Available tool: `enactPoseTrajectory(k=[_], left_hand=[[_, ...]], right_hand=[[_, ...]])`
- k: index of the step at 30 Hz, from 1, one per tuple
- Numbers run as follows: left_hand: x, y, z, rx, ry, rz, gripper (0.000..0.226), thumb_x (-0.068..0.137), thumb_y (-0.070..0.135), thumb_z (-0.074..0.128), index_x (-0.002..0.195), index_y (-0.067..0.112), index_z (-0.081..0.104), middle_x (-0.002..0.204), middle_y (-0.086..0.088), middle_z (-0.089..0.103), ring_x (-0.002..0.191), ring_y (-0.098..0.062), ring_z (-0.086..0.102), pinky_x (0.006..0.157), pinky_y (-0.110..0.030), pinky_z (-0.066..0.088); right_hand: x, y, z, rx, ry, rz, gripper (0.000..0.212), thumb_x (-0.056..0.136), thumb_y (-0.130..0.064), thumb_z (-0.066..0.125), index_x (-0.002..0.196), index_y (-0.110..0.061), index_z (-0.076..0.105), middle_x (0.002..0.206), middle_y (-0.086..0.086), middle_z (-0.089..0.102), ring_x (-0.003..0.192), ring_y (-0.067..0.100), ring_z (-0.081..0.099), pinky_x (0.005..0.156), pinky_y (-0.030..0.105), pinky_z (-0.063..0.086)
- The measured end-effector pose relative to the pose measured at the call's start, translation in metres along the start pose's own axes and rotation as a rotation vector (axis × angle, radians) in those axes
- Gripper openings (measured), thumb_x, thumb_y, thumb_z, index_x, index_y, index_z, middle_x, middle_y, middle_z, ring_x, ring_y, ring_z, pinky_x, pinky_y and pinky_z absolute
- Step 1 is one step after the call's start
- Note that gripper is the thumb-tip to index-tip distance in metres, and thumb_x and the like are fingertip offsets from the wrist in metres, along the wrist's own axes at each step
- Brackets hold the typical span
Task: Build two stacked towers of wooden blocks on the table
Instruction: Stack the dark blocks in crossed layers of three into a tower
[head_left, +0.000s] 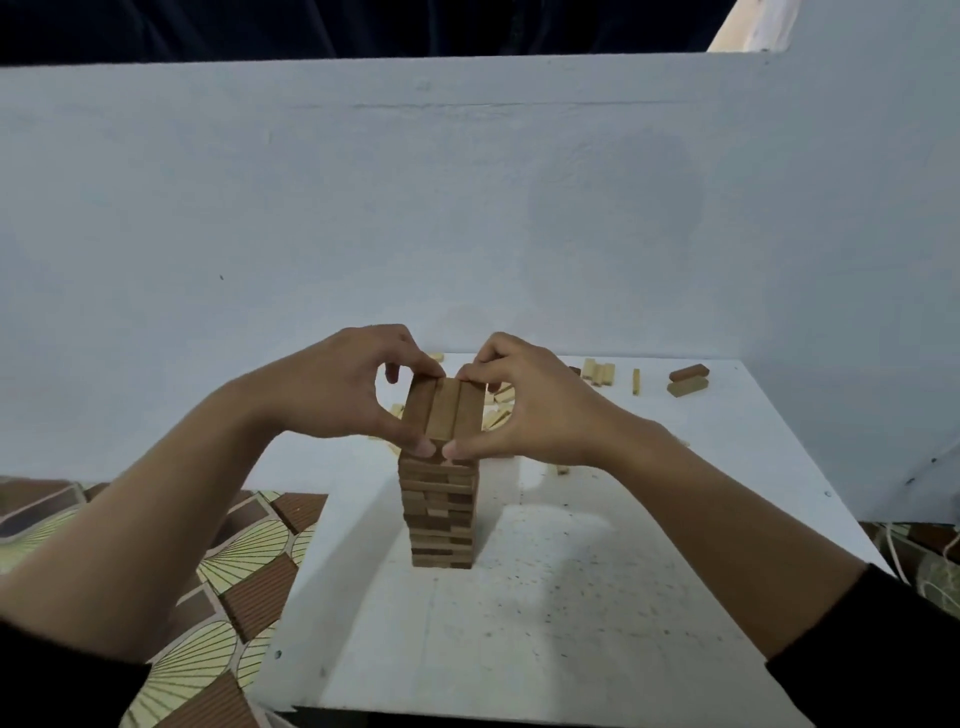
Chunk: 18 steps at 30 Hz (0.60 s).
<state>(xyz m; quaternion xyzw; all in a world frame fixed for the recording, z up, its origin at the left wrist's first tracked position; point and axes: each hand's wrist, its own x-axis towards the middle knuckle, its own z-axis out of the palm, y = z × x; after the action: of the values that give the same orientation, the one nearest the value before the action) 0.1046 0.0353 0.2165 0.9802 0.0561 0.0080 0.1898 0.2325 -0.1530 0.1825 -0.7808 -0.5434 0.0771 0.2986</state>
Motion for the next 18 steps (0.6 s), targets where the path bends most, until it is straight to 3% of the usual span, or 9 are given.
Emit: enactPoseTrajectory(k=[4,13,18], left_hand=[[0.005,-0.012,0.003,-0.028,-0.041,-0.022,0.066,0.066,0.052,0.090,0.125,0.040,0.063,0.115,0.021,0.055,0.106,0.006,0.046,0.082,-0.024,0.040],[0.005,-0.026,0.017,-0.116,-0.036,-0.032,0.063,0.063,0.051,0.093,0.118,0.044,0.063,0.115,0.025,0.055,0.106,0.009,0.044,0.084,-0.023,0.039],[0.006,-0.031,0.023,-0.135,-0.032,-0.046,0.069,0.052,0.064,0.085,0.115,0.048,0.061,0.117,0.026,0.055,0.106,0.011,0.044,0.083,-0.023,0.038]], right_hand=[[0.008,0.002,0.005,-0.049,-0.035,0.050,0.076,0.064,-0.068,0.081,0.127,-0.029,0.067,0.107,-0.017,0.048,0.105,0.008,0.051,0.095,0.039,0.047],[0.009,0.003,0.009,-0.085,-0.092,0.073,0.068,0.064,-0.067,0.082,0.121,-0.032,0.069,0.108,-0.014,0.051,0.104,0.006,0.050,0.093,0.039,0.046],[0.011,0.002,0.009,-0.107,-0.120,0.082,0.068,0.064,-0.067,0.082,0.122,-0.033,0.068,0.111,-0.012,0.052,0.106,0.009,0.050,0.094,0.041,0.047]])
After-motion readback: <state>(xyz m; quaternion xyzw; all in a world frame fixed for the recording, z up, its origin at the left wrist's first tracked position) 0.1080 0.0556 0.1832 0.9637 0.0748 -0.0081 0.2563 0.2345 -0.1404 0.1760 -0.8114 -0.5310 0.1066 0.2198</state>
